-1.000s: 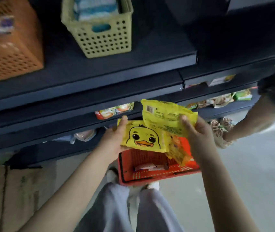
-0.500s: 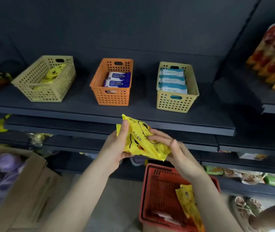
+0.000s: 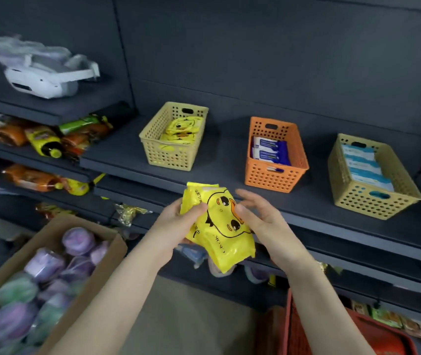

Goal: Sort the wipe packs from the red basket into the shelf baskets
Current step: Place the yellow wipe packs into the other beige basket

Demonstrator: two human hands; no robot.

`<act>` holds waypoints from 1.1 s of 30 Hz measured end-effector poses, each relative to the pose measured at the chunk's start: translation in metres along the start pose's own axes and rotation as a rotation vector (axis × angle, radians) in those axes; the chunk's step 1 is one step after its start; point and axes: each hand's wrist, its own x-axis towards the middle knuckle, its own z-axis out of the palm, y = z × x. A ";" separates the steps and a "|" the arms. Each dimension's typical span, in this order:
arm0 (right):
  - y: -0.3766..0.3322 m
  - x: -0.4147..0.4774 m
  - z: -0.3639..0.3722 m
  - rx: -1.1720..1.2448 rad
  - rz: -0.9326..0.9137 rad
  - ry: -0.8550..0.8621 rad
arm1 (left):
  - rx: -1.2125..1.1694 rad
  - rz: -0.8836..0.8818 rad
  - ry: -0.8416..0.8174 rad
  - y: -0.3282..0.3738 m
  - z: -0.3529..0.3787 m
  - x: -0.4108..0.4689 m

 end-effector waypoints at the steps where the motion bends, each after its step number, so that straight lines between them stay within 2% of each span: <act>1: -0.007 0.011 0.009 -0.056 0.046 -0.034 | 0.035 0.015 -0.033 0.005 -0.014 0.004; 4: -0.028 0.044 0.031 -0.084 0.100 -0.065 | 0.072 0.028 -0.091 0.020 -0.041 0.015; 8: -0.038 0.084 0.050 0.155 0.178 -0.042 | 0.005 0.009 -0.105 0.033 -0.062 0.036; 11: -0.038 0.121 0.049 0.439 0.171 0.074 | -0.041 -0.004 -0.084 0.042 -0.078 0.064; 17: -0.054 0.210 0.058 0.732 0.015 0.339 | 0.017 0.041 -0.029 0.082 -0.088 0.135; 20: -0.070 0.245 0.071 0.848 -0.004 0.347 | 0.062 0.087 0.016 0.108 -0.090 0.165; 24: -0.082 0.278 0.089 0.853 0.068 0.141 | -0.002 0.123 0.124 0.131 -0.106 0.199; 27: -0.086 0.301 0.088 0.794 0.117 0.042 | -0.005 0.141 0.121 0.140 -0.122 0.223; 30: -0.090 0.328 0.086 0.554 0.119 0.077 | -0.007 0.133 0.114 0.146 -0.136 0.252; 33: -0.089 0.353 0.091 0.452 0.138 0.172 | -0.015 0.130 0.080 0.151 -0.145 0.284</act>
